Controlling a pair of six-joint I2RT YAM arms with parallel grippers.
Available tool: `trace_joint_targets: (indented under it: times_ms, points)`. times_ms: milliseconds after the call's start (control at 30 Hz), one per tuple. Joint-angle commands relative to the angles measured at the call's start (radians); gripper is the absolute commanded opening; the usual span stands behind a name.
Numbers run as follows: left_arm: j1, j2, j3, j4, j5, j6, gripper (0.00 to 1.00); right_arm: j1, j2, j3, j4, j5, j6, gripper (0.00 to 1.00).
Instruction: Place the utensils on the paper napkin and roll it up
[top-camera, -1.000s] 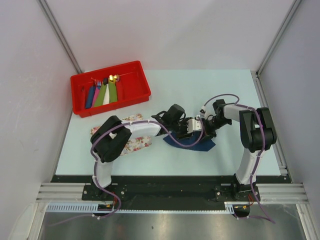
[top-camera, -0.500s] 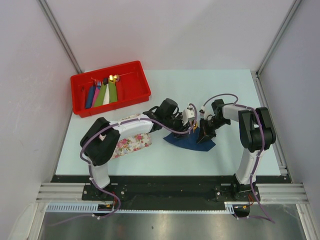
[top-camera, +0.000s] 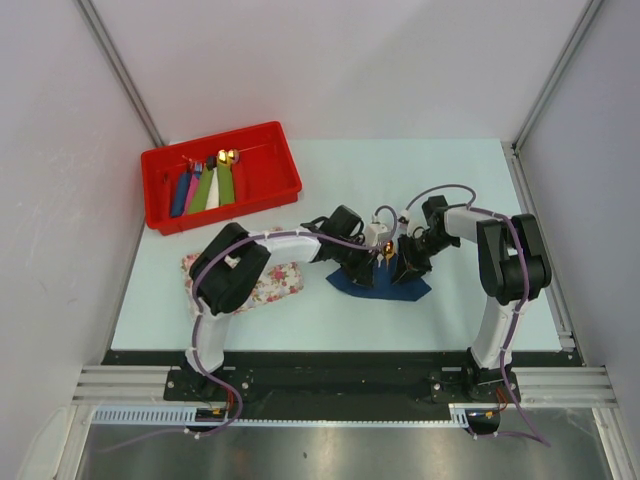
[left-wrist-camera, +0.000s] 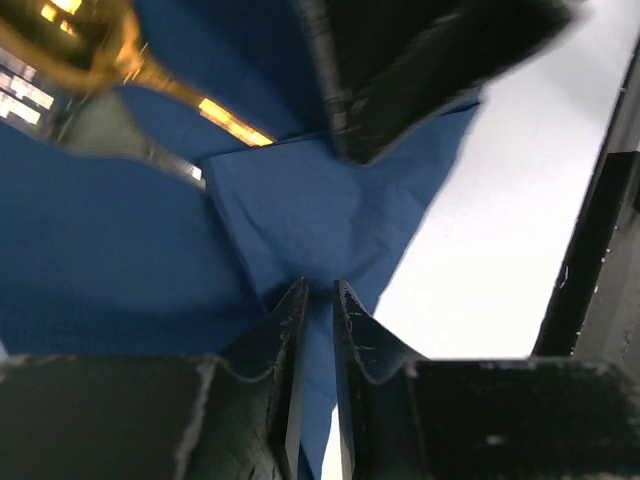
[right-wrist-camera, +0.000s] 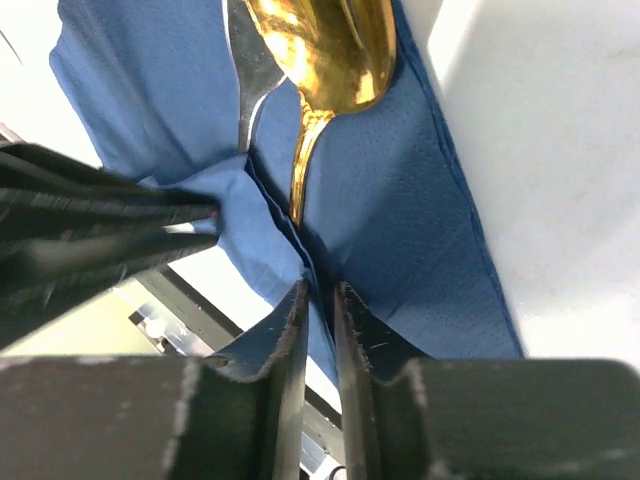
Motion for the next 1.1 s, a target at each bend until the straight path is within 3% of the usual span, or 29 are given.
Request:
trace_joint_targets:
  times_ms: [0, 233, 333, 533, 1067]
  points:
    - [0.022, 0.023, 0.05, -0.016, -0.004, -0.076, 0.19, 0.005, -0.061, 0.047, -0.026, 0.025, -0.006, 0.23]
    - [0.025, 0.042, 0.058, -0.028, -0.007, -0.082, 0.18, 0.026, -0.164, 0.051, -0.037, 0.023, -0.014, 0.24]
    - [0.025, 0.042, 0.055, -0.027, -0.01, -0.086, 0.18, 0.055, -0.173, 0.05, -0.037, 0.034, -0.015, 0.19]
    - [0.028, 0.04, 0.062, -0.033, -0.023, -0.091, 0.18, 0.102, -0.134, 0.03, -0.031, 0.097, -0.015, 0.1]
    - [0.037, 0.049, 0.052, -0.015, -0.016, -0.126, 0.18, 0.122, -0.026, -0.001, 0.073, 0.261, 0.054, 0.0]
